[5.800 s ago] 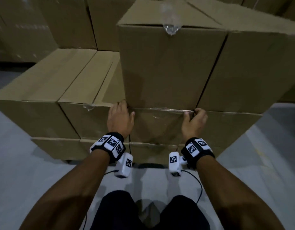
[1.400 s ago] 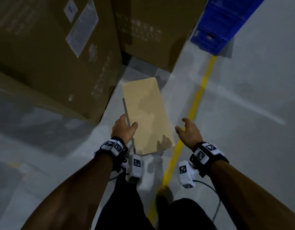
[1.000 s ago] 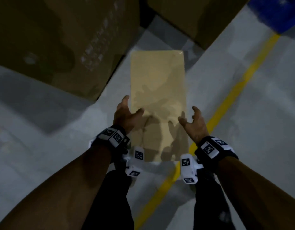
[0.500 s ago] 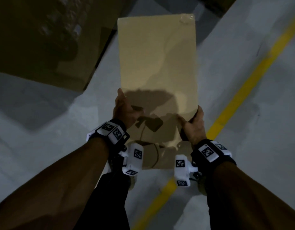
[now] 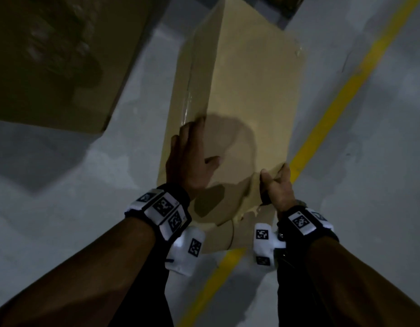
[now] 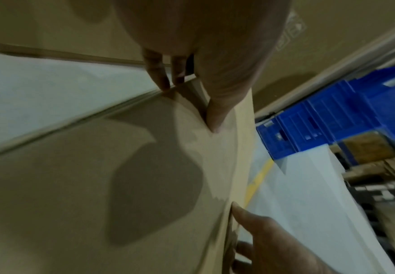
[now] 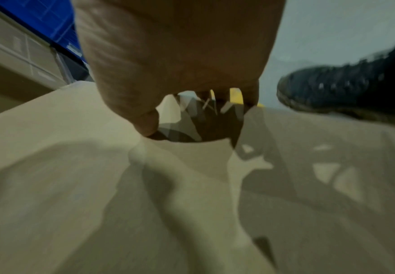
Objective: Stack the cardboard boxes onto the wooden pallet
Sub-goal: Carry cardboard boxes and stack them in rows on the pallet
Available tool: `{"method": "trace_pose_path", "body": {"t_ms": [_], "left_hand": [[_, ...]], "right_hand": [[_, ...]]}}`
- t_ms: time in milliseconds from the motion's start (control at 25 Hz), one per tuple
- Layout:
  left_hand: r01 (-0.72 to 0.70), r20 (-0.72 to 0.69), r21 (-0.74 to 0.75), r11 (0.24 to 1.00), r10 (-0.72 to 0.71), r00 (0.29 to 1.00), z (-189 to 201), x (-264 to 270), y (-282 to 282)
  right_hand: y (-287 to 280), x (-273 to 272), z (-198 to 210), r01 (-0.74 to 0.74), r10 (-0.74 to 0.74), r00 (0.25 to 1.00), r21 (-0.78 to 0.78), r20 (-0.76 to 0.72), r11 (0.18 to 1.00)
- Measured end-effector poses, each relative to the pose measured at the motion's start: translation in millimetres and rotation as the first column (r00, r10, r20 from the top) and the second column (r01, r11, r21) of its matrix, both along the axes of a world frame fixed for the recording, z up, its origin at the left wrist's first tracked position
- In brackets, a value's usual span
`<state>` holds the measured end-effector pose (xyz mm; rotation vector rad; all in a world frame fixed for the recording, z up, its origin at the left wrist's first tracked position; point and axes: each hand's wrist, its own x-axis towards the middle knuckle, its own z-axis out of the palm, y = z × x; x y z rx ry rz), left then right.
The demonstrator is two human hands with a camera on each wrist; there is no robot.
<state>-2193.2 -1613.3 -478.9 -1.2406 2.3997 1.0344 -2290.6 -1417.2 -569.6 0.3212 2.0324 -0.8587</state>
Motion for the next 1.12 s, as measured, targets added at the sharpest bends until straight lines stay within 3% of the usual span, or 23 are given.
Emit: {"method": "trace_pose_path", "body": {"t_ms": [80,240,360,520,640,840,1120], "left_hand": [[0.098,-0.041,0.027,0.995,-0.097,0.994,8.6,-10.8,14.9],[0.255,-0.056,0.054,0.966,-0.252,0.966,10.6,-32.8,32.8],[0.298,0.006,0.006,0.955,-0.298,0.955,-4.2,-45.0,36.9],[0.22,0.15,0.072,0.973,-0.229,0.962,-34.9,-60.1,44.3],[0.139,0.189,0.148,0.979,-0.166,0.968,-52.8,-69.9,49.8],[0.101,0.006,0.283,0.954,-0.107,0.994,-85.6,-73.4,50.2],[0.07,-0.149,0.3,0.952,-0.025,0.989,-95.2,-72.1,55.6]], "right_hand": [[10.3,-14.3,5.8,-0.017,0.018,0.999,-0.008,0.031,1.0],[20.8,-40.8,41.0,0.118,-0.099,0.988,-0.168,0.116,0.979],[38.1,-60.6,59.3,0.13,-0.105,0.986,-0.21,0.129,0.969],[63.6,-84.8,49.6,0.143,-0.158,0.987,-0.255,-0.04,0.956],[82.9,-100.4,30.2,0.035,-0.064,0.988,-0.197,-0.142,0.98],[93.0,-109.7,4.0,-0.159,0.129,0.963,-0.114,-0.237,0.981],[89.5,-109.8,-2.8,-0.162,0.129,0.949,-0.093,-0.288,0.982]]}}
